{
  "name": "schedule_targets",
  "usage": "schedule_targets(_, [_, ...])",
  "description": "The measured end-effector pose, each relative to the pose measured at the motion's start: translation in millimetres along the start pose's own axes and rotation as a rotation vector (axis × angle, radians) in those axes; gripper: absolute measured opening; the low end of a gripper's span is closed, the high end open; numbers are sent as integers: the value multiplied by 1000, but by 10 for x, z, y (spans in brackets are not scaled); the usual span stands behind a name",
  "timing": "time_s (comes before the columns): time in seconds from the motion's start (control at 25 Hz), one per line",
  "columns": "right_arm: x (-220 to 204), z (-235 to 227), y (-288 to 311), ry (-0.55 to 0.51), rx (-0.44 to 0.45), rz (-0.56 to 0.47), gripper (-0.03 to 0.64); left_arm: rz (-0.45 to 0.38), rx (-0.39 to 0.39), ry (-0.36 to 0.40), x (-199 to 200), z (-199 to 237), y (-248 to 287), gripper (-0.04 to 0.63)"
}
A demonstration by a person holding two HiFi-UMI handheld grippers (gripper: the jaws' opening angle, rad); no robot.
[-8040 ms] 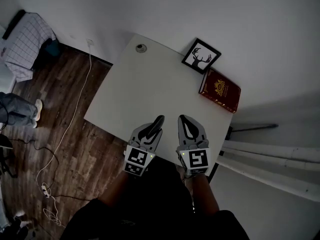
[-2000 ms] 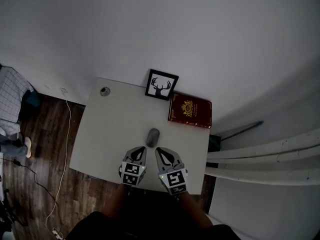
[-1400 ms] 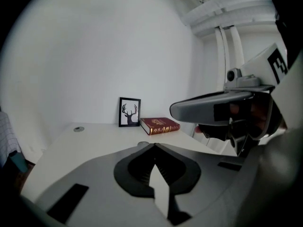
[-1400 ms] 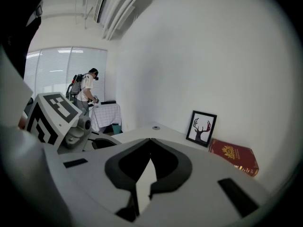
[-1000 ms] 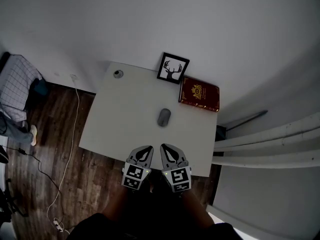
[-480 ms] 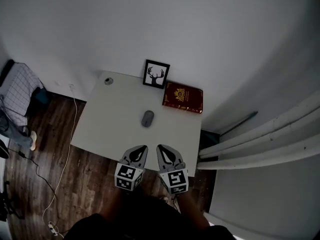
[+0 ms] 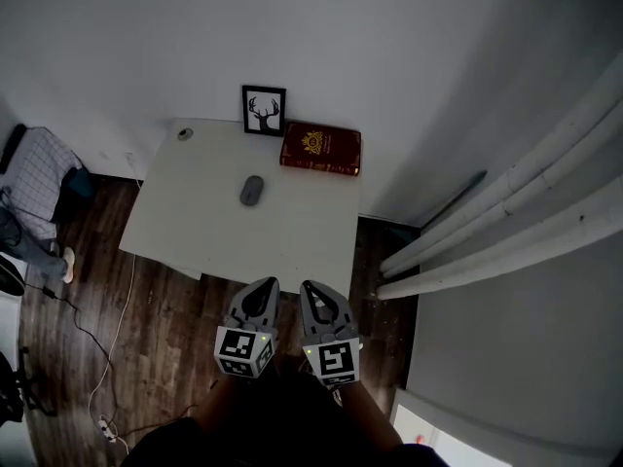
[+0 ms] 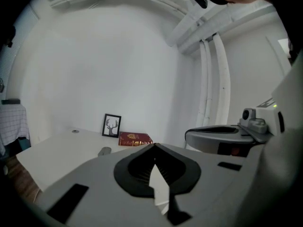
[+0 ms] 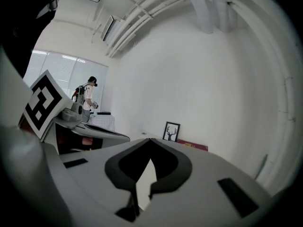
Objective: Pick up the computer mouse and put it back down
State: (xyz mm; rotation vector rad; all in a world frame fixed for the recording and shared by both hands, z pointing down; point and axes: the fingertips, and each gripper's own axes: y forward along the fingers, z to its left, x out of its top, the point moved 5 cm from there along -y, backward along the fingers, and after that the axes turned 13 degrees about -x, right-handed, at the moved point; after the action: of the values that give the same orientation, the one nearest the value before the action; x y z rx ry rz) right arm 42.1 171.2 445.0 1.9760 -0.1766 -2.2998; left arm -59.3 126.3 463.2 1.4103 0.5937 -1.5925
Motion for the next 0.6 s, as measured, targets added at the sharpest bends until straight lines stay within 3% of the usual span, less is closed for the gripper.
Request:
schedule_targets(0.28, [26,-145,-510,50,-3,-78,20,25,15,30,-97,-491,-286,2])
schedule_targets(0.6, [275,-167,-634,30,-36,-145,20,21,-33,77,7,-653,-355,2])
